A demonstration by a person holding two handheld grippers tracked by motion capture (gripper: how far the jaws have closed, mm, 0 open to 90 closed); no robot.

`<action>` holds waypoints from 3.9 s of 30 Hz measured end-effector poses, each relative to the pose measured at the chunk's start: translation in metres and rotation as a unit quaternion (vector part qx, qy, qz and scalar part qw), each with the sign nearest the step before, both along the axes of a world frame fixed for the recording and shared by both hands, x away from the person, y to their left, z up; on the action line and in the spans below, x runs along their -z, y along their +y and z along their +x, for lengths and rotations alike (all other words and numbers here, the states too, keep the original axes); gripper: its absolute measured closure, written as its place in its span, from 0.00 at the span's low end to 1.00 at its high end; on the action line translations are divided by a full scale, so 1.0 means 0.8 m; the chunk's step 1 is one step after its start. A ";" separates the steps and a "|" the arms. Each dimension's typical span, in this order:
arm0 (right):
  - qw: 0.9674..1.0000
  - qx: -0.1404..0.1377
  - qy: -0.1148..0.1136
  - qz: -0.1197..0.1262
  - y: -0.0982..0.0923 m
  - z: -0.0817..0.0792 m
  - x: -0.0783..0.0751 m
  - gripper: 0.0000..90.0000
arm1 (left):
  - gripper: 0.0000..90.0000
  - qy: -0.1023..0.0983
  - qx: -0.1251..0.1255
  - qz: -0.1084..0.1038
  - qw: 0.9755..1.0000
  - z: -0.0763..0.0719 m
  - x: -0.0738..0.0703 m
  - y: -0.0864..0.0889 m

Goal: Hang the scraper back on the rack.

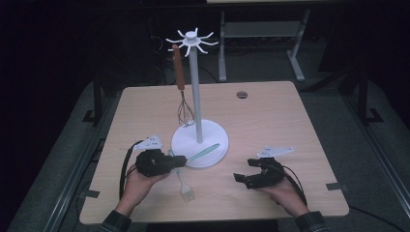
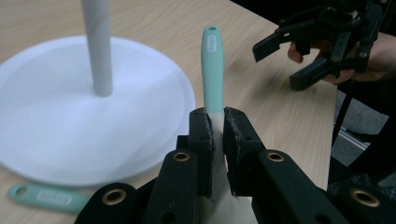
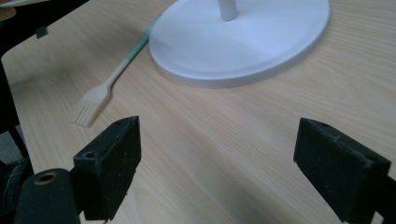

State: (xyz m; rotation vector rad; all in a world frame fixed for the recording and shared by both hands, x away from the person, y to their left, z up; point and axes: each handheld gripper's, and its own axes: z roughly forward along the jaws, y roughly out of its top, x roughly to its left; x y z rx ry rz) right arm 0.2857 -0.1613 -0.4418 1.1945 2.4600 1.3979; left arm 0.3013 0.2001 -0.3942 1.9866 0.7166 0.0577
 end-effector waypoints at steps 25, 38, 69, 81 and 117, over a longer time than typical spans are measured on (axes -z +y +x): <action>0.995 -0.011 -0.003 0.096 0.041 0.019 -0.023 0.37 | 0.91 -0.025 0.041 0.007 0.999 0.001 0.007 -0.082; 0.991 -0.002 0.002 0.137 0.030 0.022 -0.029 0.63 | 0.91 -0.032 0.054 0.005 0.998 -0.002 0.009 -0.098; 0.984 -0.019 -0.052 0.172 0.029 0.023 -0.049 0.94 | 0.60 0.008 0.077 0.015 0.997 0.008 0.014 -0.086; 0.986 -0.044 -0.068 0.147 0.027 0.029 -0.054 0.94 | 0.32 -0.015 0.062 0.058 0.996 0.007 0.020 -0.057; 0.978 -0.104 -0.115 0.136 0.066 0.059 -0.130 0.94 | 0.16 -0.014 -0.034 0.098 0.994 -0.026 0.048 0.051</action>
